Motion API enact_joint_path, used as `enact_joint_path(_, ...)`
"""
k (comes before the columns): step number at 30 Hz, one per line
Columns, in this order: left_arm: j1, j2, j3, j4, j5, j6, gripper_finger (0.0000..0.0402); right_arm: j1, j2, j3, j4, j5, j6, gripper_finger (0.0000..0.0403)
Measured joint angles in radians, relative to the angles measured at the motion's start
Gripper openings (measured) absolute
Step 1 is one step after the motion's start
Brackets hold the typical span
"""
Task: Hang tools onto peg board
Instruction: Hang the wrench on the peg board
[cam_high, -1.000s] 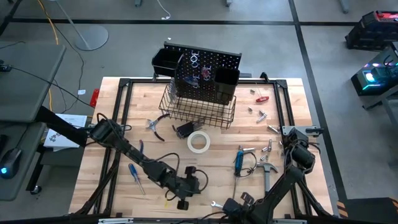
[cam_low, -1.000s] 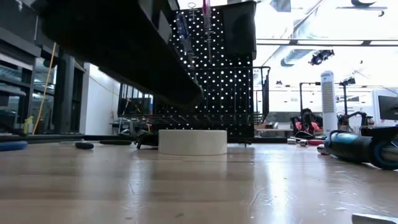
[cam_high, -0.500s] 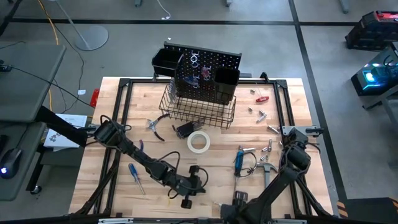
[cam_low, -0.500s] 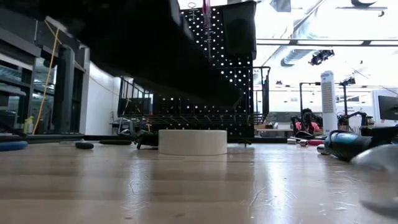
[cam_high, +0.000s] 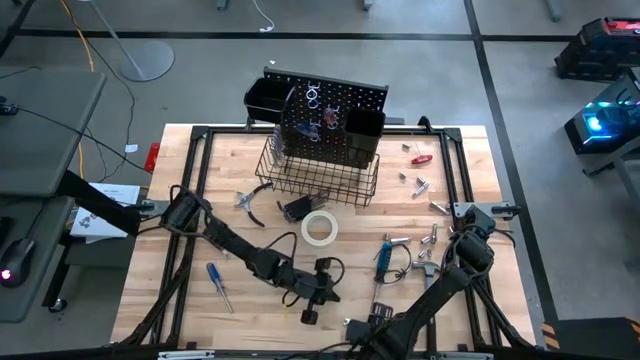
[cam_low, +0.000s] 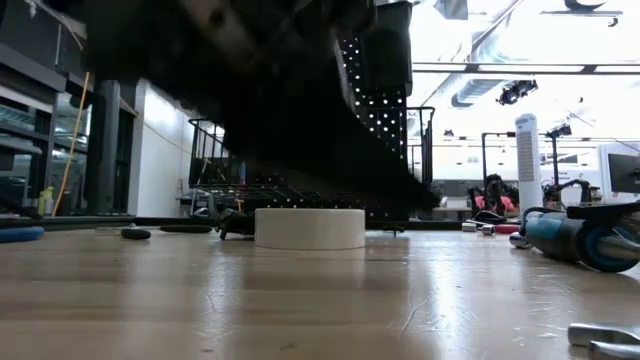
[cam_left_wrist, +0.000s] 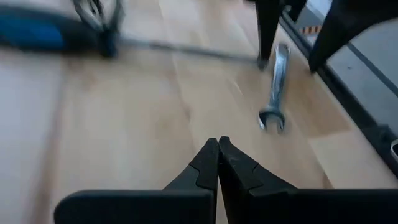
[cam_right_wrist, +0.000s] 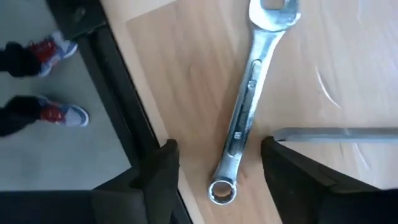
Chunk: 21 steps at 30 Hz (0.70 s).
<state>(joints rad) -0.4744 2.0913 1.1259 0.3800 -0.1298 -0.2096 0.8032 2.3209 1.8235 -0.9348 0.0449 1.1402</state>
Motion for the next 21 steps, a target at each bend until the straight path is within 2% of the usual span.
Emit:
enact_joint_path(7,-0.016,0.068,0.000,0.024,0.023,-0.109,0.0000,0.001,0.027,0.000,0.002,-0.029,0.091,0.0147)
enact_joint_path(9,-0.021,0.072,0.000,0.023,0.029,-0.111,0.0000,-0.001,0.046,0.003,-0.009,-0.081,0.091,0.0099)
enact_joint_path(11,-0.027,0.070,0.001,0.017,0.029,-0.105,0.0000,-0.004,0.057,0.004,0.007,-0.122,0.092,0.0034)
enact_joint_path(12,-0.029,0.065,0.001,0.009,0.033,-0.101,0.0000,-0.004,0.058,0.004,0.029,-0.133,0.087,0.0020)
enact_joint_path(16,-0.034,0.012,-0.001,-0.085,0.065,-0.092,0.0000,-0.018,0.046,0.001,0.039,-0.149,0.090,0.0005)
enact_joint_path(21,-0.032,-0.064,-0.001,-0.254,0.039,-0.010,0.0000,-0.052,0.023,-0.005,0.006,-0.079,0.047,0.0001)
